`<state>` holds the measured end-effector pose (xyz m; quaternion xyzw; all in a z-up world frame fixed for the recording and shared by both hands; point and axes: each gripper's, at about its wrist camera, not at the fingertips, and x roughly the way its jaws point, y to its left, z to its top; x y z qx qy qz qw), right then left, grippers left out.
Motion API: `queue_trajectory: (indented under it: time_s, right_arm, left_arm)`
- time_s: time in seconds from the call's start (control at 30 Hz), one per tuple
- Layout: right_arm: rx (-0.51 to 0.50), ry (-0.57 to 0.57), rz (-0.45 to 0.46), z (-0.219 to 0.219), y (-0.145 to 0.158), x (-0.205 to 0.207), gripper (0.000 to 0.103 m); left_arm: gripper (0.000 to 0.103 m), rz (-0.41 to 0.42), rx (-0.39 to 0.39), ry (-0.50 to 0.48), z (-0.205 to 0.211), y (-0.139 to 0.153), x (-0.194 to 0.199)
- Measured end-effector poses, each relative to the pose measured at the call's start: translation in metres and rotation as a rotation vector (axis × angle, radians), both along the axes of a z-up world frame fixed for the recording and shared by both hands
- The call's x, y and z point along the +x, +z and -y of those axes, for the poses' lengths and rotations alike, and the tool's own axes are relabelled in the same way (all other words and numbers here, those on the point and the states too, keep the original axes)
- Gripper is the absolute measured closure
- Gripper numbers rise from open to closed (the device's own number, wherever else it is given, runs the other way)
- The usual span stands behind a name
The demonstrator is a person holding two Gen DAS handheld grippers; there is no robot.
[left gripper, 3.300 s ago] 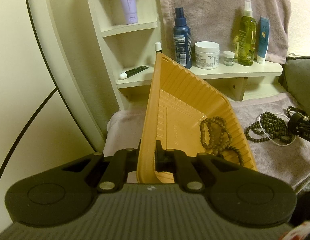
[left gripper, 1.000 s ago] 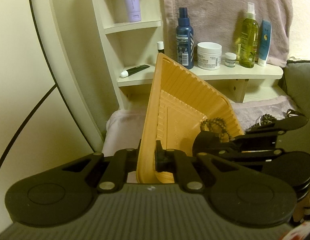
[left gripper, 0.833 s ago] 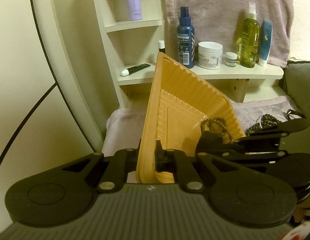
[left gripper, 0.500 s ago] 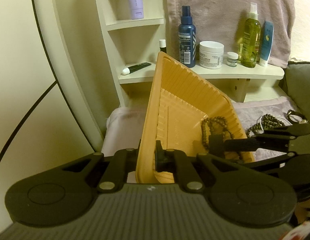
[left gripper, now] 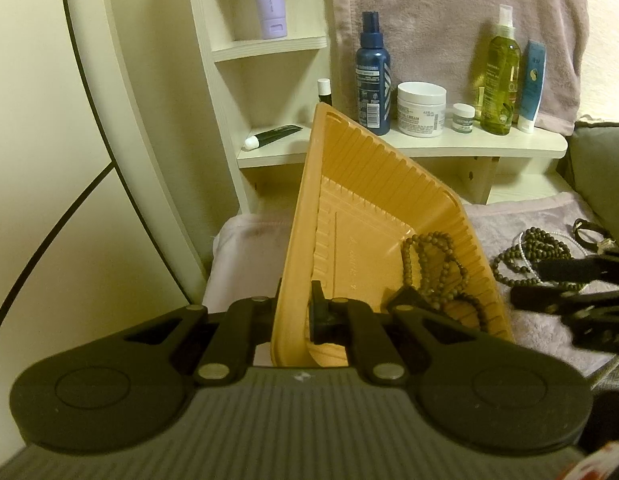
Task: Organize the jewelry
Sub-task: 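Move the open right tool back toward the gold watch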
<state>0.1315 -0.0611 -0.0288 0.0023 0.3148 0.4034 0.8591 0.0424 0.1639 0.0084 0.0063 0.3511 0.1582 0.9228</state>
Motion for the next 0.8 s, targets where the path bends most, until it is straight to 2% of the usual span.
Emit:
queue_trajectory:
  time_s: [0.2, 0.37, 0.8]
  right_arm:
    - [-0.039, -0.144, 0.064, 0.044, -0.007, -0.009, 0.052]
    - [-0.07, -0.243, 0.062, 0.075, -0.019, -0.008, 0.052]
    - [-0.13, -0.328, 0.063, 0.104, -0.044, 0.005, 0.052]
  left_arm:
    - [0.096, 0.0, 0.001, -0.001, 0.0, 0.0, -0.001]
    - [0.096, 0.001, 0.002, -0.001, 0.0, 0.0, -0.001]
    - [0.096, -0.006, 0.007, -0.001, -0.001, 0.0, 0.0]
